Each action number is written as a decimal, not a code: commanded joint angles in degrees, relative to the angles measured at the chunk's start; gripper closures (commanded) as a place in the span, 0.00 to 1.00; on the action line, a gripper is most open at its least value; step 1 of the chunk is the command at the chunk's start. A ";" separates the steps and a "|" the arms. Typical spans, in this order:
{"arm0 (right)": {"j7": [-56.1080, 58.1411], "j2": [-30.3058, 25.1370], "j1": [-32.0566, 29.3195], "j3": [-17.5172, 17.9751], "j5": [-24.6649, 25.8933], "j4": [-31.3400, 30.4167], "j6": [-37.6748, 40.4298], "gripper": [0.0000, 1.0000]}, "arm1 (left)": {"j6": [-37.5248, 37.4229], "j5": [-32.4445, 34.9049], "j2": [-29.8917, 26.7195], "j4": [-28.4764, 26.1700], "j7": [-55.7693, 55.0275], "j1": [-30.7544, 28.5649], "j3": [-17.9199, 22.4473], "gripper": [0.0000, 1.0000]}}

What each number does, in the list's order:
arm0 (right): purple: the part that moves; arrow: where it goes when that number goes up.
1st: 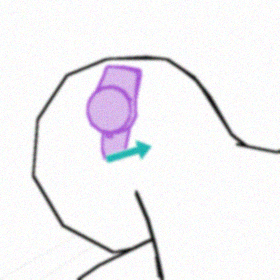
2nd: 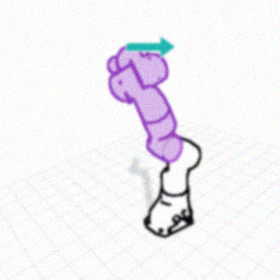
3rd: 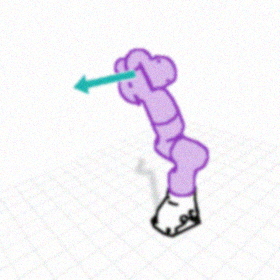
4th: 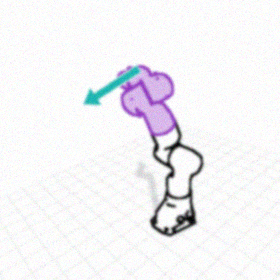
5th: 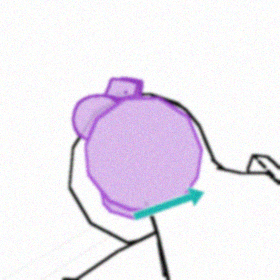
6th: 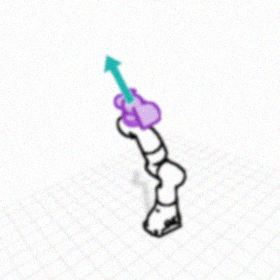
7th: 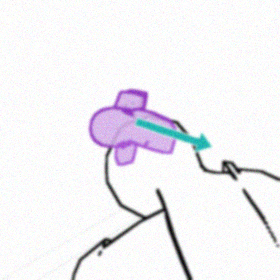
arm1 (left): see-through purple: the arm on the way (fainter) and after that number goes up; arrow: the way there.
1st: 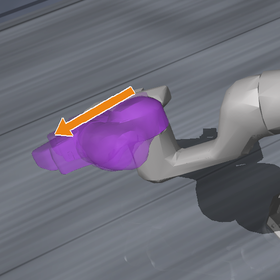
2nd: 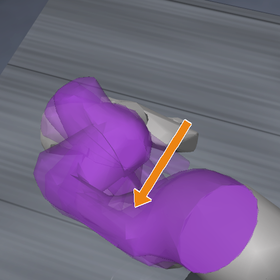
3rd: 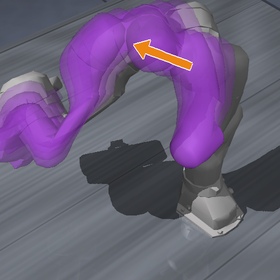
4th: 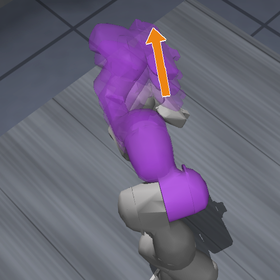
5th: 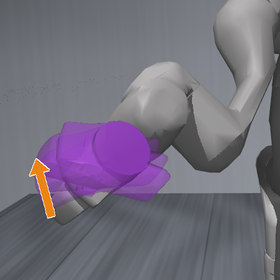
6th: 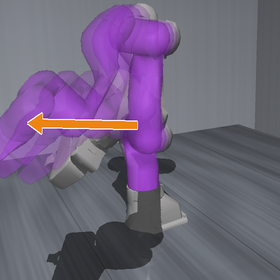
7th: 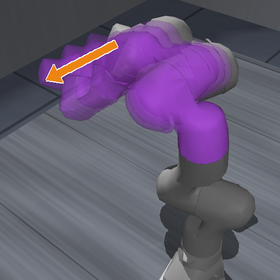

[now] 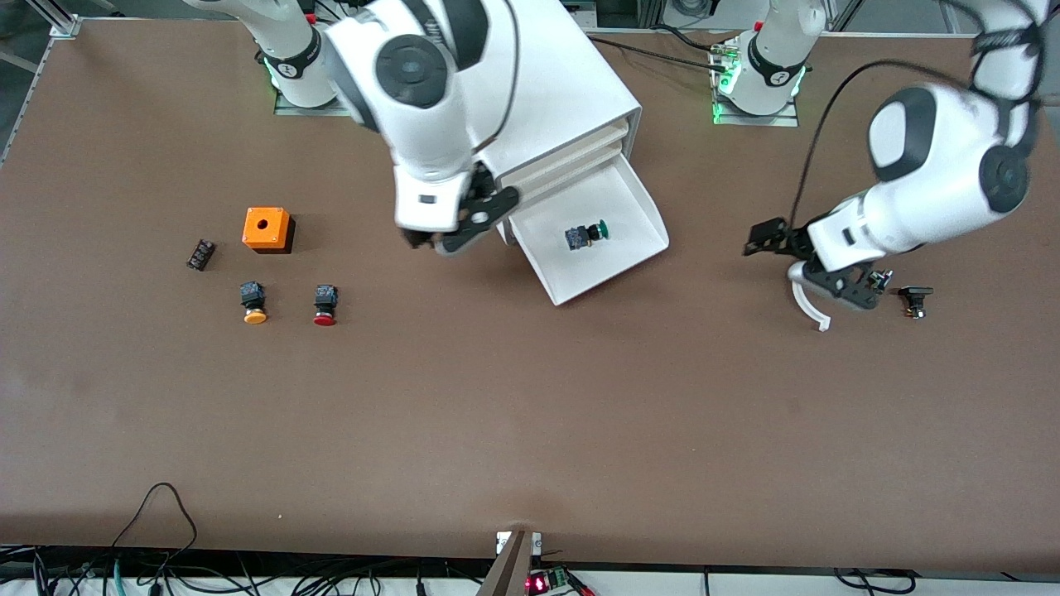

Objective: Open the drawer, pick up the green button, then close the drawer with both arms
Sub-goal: 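Release the drawer with the left gripper while the right gripper reaches in, then lower the right gripper into the drawer and grasp the green button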

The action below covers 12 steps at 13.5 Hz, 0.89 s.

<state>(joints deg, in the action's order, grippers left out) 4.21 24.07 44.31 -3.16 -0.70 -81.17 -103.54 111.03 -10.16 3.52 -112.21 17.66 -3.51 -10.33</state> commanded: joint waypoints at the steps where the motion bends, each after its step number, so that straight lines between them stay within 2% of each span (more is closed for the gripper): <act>1: 16.89 5.96 -0.02 2.98 -1.24 6.27 -2.09 0.00 | -10.18 12.67 -2.02 8.46 -2.11 0.25 0.05 0.00; 2: 24.19 8.25 0.94 3.25 -1.59 8.20 -3.15 0.00 | -12.48 15.14 -2.02 11.28 -2.11 0.25 0.05 0.00; 4: 29.88 10.46 1.13 5.61 -3.87 12.51 -2.72 0.00 | -13.03 15.52 -2.20 14.64 -1.41 0.34 2.93 0.00; 6: 31.46 11.34 1.21 8.25 -3.35 13.14 -3.07 0.00 | -13.73 15.61 -2.29 15.26 -1.23 0.43 4.18 0.00; 7: 34.95 11.96 1.21 8.44 -3.35 13.23 -3.07 0.00 | -14.43 15.52 -2.29 15.27 -1.31 0.43 4.61 0.00; 10: 41.66 13.63 1.48 8.61 -3.09 13.05 -2.46 0.00 | -16.19 15.43 -2.55 16.23 -12.35 0.96 4.53 0.00; 12: 41.76 14.25 1.91 10.36 0.41 13.05 -2.89 0.00 | -15.67 15.17 -2.46 16.23 -13.62 1.05 4.44 0.00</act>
<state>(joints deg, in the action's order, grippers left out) 44.49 36.74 45.99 5.31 -2.97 -70.34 -107.22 96.71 4.08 -0.01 -98.24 6.92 -3.10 -5.92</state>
